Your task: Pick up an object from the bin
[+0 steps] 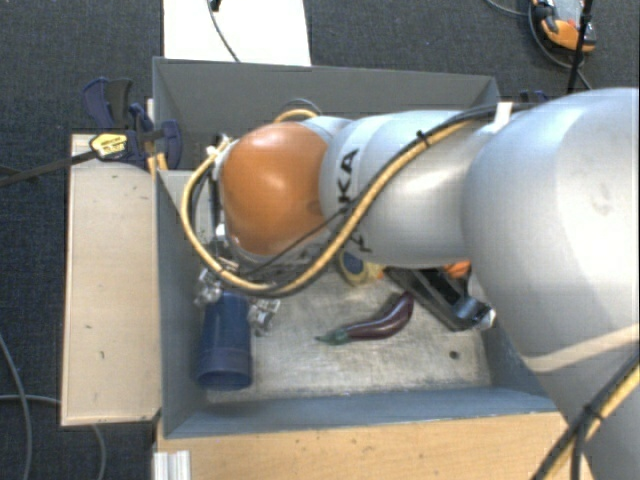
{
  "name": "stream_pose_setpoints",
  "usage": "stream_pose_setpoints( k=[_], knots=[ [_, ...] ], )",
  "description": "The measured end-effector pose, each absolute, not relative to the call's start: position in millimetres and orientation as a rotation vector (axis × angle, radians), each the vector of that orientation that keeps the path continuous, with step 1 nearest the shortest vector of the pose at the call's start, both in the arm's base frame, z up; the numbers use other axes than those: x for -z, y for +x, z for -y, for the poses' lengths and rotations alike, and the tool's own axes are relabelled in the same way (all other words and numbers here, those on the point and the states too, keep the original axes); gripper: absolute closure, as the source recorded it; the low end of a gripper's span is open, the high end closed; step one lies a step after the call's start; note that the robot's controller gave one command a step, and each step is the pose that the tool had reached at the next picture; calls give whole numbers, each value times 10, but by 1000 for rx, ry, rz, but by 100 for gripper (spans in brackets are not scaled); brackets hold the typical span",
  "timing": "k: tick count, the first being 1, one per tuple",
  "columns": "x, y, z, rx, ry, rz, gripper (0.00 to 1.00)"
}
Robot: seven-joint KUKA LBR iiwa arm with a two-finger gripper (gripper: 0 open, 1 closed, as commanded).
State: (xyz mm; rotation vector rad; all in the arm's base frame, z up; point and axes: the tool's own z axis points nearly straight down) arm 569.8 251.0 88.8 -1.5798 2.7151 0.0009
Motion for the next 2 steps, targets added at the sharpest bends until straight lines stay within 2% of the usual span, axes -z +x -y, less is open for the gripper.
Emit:
stream_pose_setpoints(
  k=[2],
  knots=[
    [-1250, 5697, -2514, -2, -1576, -2717, 100]
  ],
)
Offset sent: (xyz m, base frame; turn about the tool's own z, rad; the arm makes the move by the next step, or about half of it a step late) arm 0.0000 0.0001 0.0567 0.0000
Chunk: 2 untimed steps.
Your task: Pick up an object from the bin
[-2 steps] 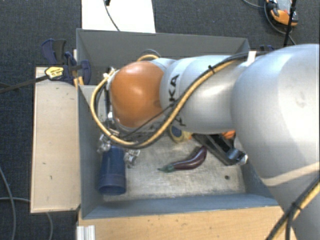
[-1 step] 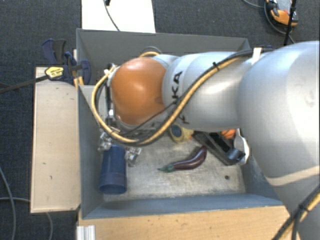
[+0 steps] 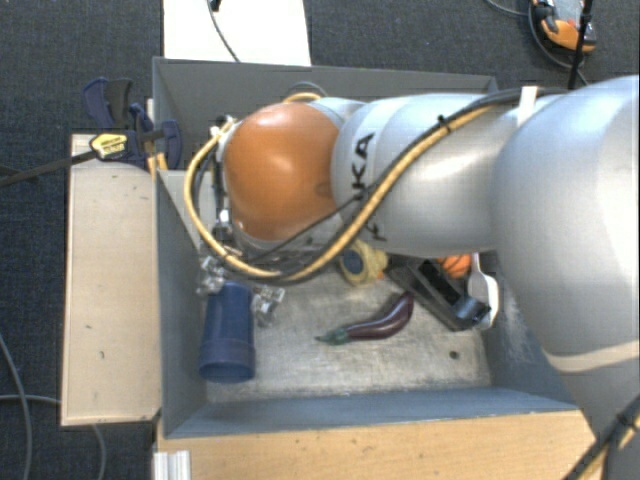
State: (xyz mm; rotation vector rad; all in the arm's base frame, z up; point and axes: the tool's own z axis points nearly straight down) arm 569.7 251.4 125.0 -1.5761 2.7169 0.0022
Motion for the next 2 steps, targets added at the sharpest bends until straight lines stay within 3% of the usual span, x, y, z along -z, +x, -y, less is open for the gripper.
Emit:
stream_pose_setpoints(
  k=[2],
  knots=[
    [-1436, 5705, -2520, -1, -1570, -2716, 100]
  ],
)
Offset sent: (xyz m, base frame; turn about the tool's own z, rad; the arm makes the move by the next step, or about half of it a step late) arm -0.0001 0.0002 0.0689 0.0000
